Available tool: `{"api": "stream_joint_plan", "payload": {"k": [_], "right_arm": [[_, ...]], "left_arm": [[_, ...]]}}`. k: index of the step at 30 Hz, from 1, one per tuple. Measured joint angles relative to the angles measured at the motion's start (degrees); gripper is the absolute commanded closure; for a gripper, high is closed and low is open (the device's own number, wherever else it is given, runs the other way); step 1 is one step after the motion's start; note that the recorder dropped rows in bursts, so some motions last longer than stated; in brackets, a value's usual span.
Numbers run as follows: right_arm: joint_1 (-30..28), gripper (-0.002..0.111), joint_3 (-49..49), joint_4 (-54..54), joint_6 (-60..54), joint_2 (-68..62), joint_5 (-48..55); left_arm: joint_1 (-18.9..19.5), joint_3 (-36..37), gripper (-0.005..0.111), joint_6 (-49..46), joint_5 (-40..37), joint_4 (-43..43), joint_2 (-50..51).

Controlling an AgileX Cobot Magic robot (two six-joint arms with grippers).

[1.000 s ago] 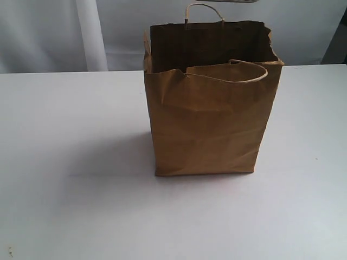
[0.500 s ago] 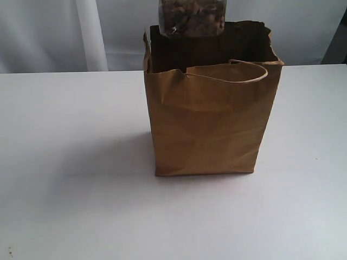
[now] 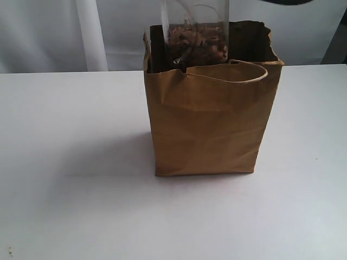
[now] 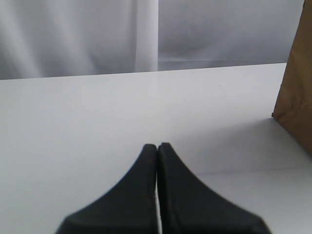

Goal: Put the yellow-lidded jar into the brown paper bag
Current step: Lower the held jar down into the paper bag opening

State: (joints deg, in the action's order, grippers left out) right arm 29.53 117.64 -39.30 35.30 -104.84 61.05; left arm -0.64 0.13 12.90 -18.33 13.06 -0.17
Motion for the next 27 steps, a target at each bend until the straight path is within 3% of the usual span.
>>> {"api": "stream_joint_plan", "payload": {"k": [27], "right_arm": [[-0.9, 0.108, 0.0, 9.2, -13.5, -5.7, 9.3]], "left_arm": [[0.0, 0.0, 0.106, 0.0, 0.0, 0.0, 0.0]]}}
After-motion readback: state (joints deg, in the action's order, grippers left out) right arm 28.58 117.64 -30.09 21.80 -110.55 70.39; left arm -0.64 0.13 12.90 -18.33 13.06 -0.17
